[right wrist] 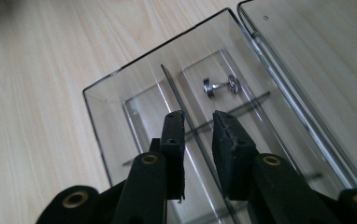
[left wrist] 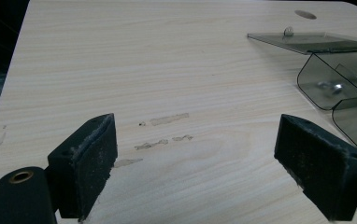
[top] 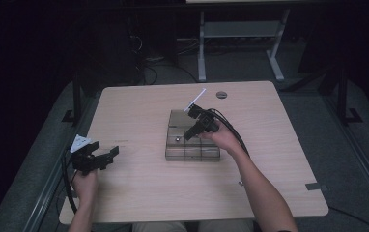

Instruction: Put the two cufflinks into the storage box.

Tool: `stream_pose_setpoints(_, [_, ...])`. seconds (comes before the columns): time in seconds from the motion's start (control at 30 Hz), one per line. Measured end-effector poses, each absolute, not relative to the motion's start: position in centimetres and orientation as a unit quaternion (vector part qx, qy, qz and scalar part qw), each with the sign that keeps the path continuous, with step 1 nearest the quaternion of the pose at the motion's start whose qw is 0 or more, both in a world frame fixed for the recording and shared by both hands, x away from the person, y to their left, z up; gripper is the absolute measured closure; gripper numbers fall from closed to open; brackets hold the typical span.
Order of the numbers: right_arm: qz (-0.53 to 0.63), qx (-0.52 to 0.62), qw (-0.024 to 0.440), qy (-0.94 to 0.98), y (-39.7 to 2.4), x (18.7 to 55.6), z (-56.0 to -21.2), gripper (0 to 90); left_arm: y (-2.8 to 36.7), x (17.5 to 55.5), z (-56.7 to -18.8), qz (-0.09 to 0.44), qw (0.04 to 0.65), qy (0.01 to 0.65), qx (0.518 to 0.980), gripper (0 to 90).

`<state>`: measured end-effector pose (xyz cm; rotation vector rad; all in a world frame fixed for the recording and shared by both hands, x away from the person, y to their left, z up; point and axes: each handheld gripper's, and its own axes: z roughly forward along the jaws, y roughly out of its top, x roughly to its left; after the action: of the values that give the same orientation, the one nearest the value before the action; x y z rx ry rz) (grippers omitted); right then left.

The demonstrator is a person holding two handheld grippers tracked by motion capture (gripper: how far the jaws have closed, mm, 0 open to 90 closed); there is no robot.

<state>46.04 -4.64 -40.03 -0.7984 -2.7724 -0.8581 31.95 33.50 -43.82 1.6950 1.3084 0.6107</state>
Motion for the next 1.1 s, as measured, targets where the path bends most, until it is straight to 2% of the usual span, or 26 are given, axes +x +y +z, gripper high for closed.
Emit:
stream_pose_setpoints(0.17, [-0.303,-0.267,0.063,-0.913,-6.8,45.0,-39.3,68.7,33.4,31.9,-43.8,0.247,0.441,0.527,0.683,12.9])
stream_pose_setpoints(0.77, [-0.332,-0.297,0.038,-0.894,-13.1,42.2,-37.9,64.0,33.3,32.0,-43.8,0.247,0.441,0.526,0.684,12.9])
stream_pose_setpoints(1.1, [-0.336,-0.31,0.03,-0.889,-15.7,40.4,-38.2,62.1,33.2,32.0,-43.8,0.247,0.437,0.526,0.686,12.9])
